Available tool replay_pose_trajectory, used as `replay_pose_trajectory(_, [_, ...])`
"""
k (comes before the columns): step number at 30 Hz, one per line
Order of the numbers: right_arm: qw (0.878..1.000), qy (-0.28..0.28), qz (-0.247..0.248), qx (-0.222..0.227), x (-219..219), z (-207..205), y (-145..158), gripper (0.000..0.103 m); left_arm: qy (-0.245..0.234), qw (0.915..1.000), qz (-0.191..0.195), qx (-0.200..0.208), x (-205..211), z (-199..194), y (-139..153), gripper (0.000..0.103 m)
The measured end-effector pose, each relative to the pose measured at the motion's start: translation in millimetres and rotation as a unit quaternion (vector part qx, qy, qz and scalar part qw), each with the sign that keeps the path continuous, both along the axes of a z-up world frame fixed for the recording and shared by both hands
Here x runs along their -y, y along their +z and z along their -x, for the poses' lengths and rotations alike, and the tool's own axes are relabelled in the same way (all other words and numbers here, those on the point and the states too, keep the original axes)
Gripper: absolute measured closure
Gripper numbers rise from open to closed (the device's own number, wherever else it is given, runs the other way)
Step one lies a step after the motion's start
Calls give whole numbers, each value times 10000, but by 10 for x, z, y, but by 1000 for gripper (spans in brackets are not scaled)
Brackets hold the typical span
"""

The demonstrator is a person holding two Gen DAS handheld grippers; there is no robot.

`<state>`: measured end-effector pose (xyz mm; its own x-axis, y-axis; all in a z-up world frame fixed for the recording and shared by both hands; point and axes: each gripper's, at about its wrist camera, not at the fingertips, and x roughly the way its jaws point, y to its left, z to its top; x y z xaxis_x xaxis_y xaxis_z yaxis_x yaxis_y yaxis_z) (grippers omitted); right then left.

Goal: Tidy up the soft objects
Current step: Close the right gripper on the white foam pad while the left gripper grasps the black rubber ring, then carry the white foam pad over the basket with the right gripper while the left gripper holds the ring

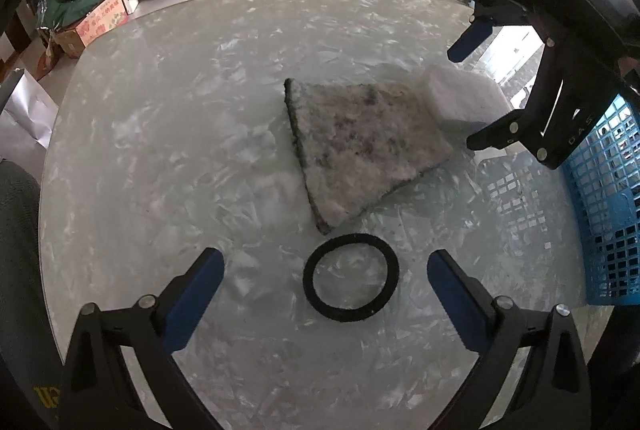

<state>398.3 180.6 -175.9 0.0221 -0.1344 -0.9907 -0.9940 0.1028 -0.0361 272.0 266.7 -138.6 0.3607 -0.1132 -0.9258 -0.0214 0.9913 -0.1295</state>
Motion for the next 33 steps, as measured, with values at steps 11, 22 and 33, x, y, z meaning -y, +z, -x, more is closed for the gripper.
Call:
replay_pose_trajectory(11, [9989, 261, -222, -330, 53, 311, 146, 49, -228, 9997, 79, 45, 48, 41, 90, 70])
replay_pose_trajectory(22, [9974, 601, -207, -343, 69, 651, 216, 61, -245, 9994, 235, -21, 80, 145, 100, 99])
replay_pose_trajectory(33, [9970, 747, -198, -65, 193, 1067, 501, 63, -248, 9992, 257, 206, 163, 381, 424, 99])
